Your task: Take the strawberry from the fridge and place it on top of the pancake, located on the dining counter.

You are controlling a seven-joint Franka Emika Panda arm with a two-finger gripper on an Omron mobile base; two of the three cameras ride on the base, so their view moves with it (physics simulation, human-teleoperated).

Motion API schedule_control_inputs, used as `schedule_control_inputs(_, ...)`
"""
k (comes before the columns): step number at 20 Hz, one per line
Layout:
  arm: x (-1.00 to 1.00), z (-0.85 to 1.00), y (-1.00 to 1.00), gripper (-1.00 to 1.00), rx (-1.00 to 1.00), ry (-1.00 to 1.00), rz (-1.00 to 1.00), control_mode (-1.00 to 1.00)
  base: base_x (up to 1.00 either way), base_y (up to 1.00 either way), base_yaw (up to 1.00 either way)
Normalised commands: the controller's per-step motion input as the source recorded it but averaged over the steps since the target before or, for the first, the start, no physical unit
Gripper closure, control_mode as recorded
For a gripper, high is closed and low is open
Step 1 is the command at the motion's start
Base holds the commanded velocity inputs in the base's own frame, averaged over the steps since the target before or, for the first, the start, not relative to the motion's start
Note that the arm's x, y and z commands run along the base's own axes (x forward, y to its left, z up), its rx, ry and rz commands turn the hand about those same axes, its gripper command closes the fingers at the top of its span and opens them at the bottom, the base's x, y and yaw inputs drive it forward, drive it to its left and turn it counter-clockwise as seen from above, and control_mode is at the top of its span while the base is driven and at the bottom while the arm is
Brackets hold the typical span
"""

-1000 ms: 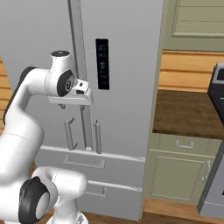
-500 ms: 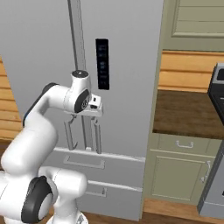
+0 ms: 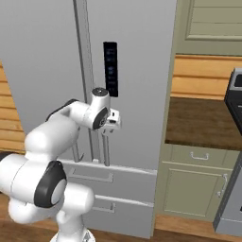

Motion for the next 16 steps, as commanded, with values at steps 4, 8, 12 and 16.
schedule_control_inputs(4, 0.38, -0.27, -0.32, -1.00, -0.03, -0.02, 0.00, -1.00, 0.00, 0.00, 0.00)
schedule_control_inputs(8, 0.30, -0.38, 0.00, -1.00, -0.08, 0.00, 0.00, -1.00, 0.00, 0.00, 0.00)
schedule_control_inputs(12, 0.19, -0.36, 0.00, -1.00, -0.07, 0.00, 0.00, -1.00, 0.00, 0.00, 0.00)
schedule_control_inputs(16, 0.00, -0.28, 0.00, -1.00, 0.00, 0.00, 0.00, -1.00, 0.00, 0.00, 0.00)
